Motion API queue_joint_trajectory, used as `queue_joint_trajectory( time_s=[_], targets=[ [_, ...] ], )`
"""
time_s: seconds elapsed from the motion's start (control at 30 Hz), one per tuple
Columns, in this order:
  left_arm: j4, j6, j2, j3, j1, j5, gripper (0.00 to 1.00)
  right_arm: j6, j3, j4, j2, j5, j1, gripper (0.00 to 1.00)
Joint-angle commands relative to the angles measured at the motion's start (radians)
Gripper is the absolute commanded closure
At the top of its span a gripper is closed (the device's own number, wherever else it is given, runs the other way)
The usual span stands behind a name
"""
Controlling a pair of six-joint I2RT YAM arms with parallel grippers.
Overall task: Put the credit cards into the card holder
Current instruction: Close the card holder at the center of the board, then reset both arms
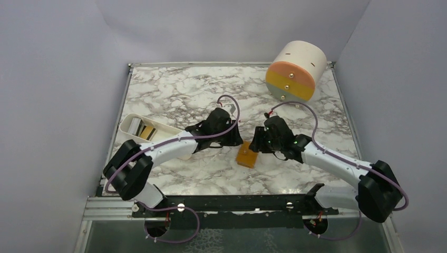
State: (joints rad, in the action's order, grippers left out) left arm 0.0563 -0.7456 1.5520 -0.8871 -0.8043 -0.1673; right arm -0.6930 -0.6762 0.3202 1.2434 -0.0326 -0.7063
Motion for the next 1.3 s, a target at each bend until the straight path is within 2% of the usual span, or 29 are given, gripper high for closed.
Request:
queue_joint_trajectory(
  time_s=[0.0, 0.1, 0.17, 0.2, 0.23, 0.27, 0.43, 0.53, 0.73, 0.93, 1.27],
  targets=[
    [0.072, 0.081, -0.15, -0.071, 0.011, 0.142, 0.57, 0.026, -0.062, 0.119, -0.131, -0.06, -0.005, 0.48],
    [0.129, 0.116, -0.224, -0.12, 0.014, 0.183, 0.51, -0.009, -0.072, 0.136, -0.25, -0.073, -0.004, 0.39],
    [0.145, 0.121, -0.273, -0.131, 0.013, 0.193, 0.42, -0.031, -0.095, 0.171, -0.321, -0.105, -0.003, 0.22],
    [0.145, 0.12, -0.296, -0.131, 0.013, 0.195, 0.29, -0.036, -0.117, 0.197, -0.349, -0.129, -0.004, 0.11],
    [0.148, 0.12, -0.319, -0.135, 0.013, 0.199, 0.05, -0.036, -0.142, 0.223, -0.373, -0.152, -0.004, 0.09],
    [0.156, 0.122, -0.34, -0.138, 0.013, 0.203, 0.01, -0.032, -0.167, 0.249, -0.391, -0.175, -0.004, 0.08],
    [0.197, 0.166, -0.429, -0.175, 0.013, 0.216, 0.01, 0.026, -0.31, 0.336, -0.452, -0.265, -0.005, 0.07],
    [0.211, 0.196, -0.475, -0.186, 0.013, 0.224, 0.01, 0.058, -0.342, 0.35, -0.473, -0.279, -0.004, 0.07],
    [0.204, 0.195, -0.552, -0.127, 0.013, 0.283, 0.01, 0.055, -0.276, 0.307, -0.507, -0.228, -0.004, 0.07],
    [0.128, 0.195, -0.592, 0.004, 0.013, 0.32, 0.01, 0.013, -0.168, 0.249, -0.528, -0.178, -0.004, 0.08],
    [0.1, 0.167, -0.575, 0.015, 0.013, 0.304, 0.01, 0.005, -0.163, 0.254, -0.532, -0.186, -0.003, 0.08]
  ],
)
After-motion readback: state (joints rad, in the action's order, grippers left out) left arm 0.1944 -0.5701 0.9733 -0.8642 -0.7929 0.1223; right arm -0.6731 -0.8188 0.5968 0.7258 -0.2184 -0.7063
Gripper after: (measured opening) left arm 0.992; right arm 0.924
